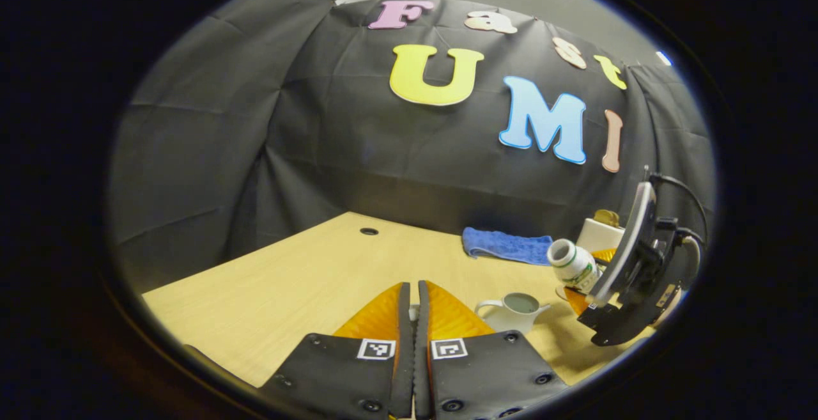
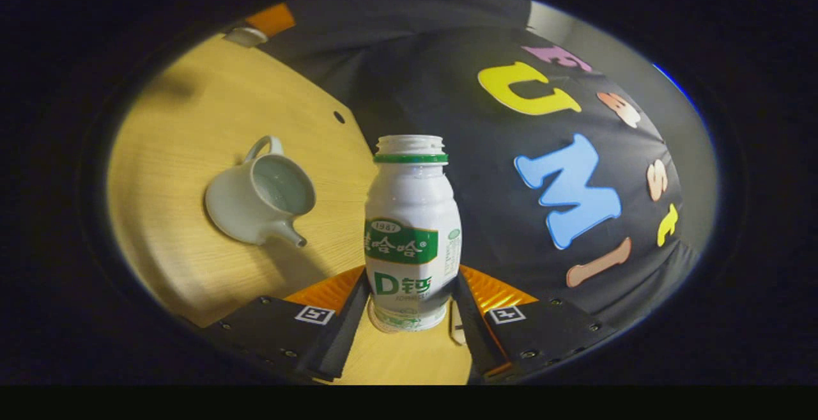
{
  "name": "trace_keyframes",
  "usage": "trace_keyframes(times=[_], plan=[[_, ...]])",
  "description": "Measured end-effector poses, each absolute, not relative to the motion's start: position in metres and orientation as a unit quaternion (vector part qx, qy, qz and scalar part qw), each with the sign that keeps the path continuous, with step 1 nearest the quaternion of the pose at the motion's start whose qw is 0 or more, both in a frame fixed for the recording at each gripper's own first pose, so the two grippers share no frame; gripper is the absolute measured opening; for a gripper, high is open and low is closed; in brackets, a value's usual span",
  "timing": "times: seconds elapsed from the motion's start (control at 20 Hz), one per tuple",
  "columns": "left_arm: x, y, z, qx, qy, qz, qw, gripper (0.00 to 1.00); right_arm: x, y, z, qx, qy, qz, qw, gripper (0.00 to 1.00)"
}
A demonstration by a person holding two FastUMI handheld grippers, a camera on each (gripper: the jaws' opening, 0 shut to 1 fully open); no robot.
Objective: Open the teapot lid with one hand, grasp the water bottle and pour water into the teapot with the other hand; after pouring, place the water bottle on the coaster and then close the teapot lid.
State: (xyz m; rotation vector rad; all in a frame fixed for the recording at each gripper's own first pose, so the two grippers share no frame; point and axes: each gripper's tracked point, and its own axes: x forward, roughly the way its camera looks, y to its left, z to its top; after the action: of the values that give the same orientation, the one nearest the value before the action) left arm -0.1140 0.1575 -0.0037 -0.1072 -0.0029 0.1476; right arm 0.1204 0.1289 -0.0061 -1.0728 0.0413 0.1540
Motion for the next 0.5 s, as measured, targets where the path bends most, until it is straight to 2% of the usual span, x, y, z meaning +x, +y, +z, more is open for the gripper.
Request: trace_keyframes(times=[0.2,0.5], plan=[[-0.114,0.156,-0.002,-0.051,-0.004,0.070,0.996,0.11,0.117,0.114,0.004,-0.413,0.038,0.073,0.907,0.73],[-0.109,0.139,0.001,-0.047,-0.004,0.058,0.997,0.11,0.113,0.074,0.015,-0.308,0.056,0.063,0.948,0.73]])
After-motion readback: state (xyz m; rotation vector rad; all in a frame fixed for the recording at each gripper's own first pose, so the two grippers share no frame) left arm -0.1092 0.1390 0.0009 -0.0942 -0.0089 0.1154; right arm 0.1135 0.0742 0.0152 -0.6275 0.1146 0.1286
